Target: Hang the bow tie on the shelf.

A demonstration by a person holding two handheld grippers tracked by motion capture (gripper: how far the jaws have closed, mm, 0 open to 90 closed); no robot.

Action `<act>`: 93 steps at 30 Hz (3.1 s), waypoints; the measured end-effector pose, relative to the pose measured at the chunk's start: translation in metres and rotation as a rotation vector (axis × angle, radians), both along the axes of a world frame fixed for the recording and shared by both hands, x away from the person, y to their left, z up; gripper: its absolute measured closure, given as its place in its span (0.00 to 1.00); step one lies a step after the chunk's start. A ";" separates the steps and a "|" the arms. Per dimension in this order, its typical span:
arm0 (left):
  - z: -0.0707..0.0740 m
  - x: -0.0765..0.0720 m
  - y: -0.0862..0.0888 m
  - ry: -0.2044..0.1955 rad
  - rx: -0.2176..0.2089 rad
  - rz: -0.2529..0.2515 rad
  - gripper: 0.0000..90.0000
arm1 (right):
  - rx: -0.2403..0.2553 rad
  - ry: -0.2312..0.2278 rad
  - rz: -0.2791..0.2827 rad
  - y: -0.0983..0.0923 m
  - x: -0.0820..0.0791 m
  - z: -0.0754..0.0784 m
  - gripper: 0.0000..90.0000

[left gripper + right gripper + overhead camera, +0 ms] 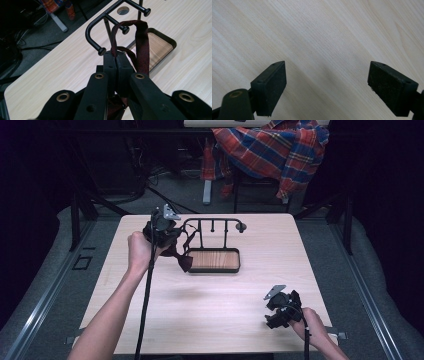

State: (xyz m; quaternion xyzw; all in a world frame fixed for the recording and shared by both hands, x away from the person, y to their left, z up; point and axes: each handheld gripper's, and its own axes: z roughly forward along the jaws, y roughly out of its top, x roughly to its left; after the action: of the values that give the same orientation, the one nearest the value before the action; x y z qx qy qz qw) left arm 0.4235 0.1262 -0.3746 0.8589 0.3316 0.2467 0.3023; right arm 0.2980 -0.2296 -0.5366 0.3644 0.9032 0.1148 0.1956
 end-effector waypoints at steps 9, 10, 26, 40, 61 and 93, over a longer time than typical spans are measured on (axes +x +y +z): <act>-0.004 0.009 -0.003 0.012 -0.001 0.013 0.98 | -0.002 0.000 0.002 0.000 0.000 0.000 0.17; -0.004 0.010 -0.003 0.011 -0.001 0.015 0.98 | -0.002 0.000 0.002 0.000 0.000 0.000 0.17; -0.009 0.024 -0.004 0.013 0.019 0.049 0.98 | -0.001 0.004 0.004 0.000 0.000 -0.001 0.17; -0.025 0.042 0.000 0.038 0.049 0.101 0.98 | -0.002 0.004 0.004 0.000 0.000 0.000 0.17; -0.038 0.054 -0.001 0.025 0.049 0.142 0.97 | -0.002 0.005 0.006 0.000 0.000 0.000 0.17; -0.052 0.054 -0.001 0.038 0.068 0.156 0.82 | 0.000 0.011 0.007 0.000 0.000 -0.001 0.17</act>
State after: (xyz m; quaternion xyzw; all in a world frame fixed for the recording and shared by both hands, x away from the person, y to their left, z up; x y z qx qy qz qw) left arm 0.4775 0.1252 -0.4270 0.8449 0.3944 0.2643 0.2464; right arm 0.2979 -0.2294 -0.5377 0.3617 0.9056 0.1137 0.1901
